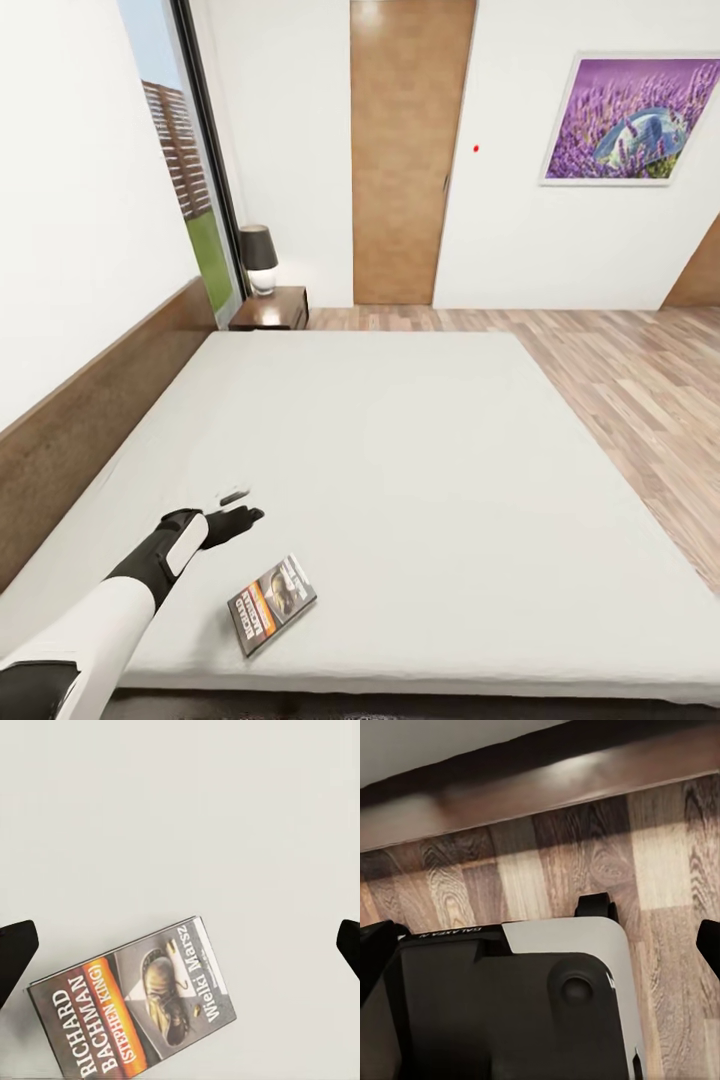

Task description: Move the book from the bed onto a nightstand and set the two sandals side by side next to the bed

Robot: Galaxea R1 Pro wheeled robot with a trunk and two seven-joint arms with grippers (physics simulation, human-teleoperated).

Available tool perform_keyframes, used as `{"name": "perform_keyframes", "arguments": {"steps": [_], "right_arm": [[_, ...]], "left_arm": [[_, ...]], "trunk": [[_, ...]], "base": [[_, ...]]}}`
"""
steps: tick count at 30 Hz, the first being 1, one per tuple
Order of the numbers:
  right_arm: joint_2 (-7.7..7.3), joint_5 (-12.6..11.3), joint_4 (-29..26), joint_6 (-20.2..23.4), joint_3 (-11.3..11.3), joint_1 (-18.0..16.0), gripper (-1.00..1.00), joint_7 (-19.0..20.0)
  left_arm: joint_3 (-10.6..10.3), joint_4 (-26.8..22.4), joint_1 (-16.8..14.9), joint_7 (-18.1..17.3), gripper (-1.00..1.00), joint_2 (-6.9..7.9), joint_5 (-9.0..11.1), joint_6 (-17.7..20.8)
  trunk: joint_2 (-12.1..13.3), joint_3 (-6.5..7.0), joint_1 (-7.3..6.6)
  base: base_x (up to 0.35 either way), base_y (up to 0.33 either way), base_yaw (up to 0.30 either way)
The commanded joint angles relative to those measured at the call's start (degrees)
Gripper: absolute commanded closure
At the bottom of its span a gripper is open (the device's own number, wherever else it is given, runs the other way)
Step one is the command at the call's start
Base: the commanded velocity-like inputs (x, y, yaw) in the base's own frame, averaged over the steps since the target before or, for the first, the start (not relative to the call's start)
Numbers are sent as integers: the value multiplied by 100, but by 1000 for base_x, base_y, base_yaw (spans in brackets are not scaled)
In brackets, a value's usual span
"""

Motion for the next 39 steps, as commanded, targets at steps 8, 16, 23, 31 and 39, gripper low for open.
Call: {"name": "perform_keyframes", "arguments": {"steps": [8,16,23,31,39], "right_arm": [[-5,-65,17,8,40,-9,-100,35],[-6,-66,17,2,40,-9,-100,35],[-6,-69,14,6,40,-8,-100,35],[-6,-70,12,9,39,-8,-100,43],[-6,-70,10,6,40,-11,-100,38]], "left_arm": [[-17,14,15,479,-100,7,47,19],[-16,169,20,504,-100,9,52,5],[-14,179,20,504,-100,9,52,2],[-18,179,20,495,-100,7,51,-59],[-15,179,20,476,-100,8,52,-126]], "trunk": [[-6,-79,1],[-6,-151,1],[-86,-233,45],[-407,-383,220],[-728,-527,396]], "base": [[0,0,0],[0,0,0],[0,0,0],[0,0,0],[0,0,0]]}}
